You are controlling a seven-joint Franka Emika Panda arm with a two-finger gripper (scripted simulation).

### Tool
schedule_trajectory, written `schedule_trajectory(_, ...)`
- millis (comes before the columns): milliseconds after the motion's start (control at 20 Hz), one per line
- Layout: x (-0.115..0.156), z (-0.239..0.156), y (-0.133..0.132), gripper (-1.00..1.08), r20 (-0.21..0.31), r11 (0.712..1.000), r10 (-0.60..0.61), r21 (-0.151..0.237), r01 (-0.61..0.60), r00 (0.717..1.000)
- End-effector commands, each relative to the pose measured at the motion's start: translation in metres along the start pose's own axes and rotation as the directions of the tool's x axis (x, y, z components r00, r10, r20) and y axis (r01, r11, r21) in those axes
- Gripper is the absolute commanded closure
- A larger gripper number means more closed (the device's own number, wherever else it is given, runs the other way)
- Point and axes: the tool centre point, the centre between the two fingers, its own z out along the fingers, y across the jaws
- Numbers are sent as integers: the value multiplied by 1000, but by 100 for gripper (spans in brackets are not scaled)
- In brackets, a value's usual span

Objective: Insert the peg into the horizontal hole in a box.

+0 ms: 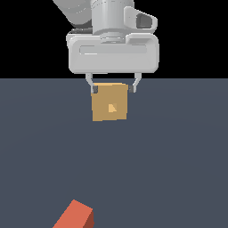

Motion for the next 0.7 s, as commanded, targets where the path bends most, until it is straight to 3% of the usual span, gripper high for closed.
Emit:
schedule_trajectory(0,0,0,0,-92,0,1000,0,0,0,1000)
schedule_trajectory(300,-22,7,-3,-92,0,1000,27,0,-27,1000)
schedule_trajectory(650,-102,33,-18,-92,1,992,123,2,-123,992)
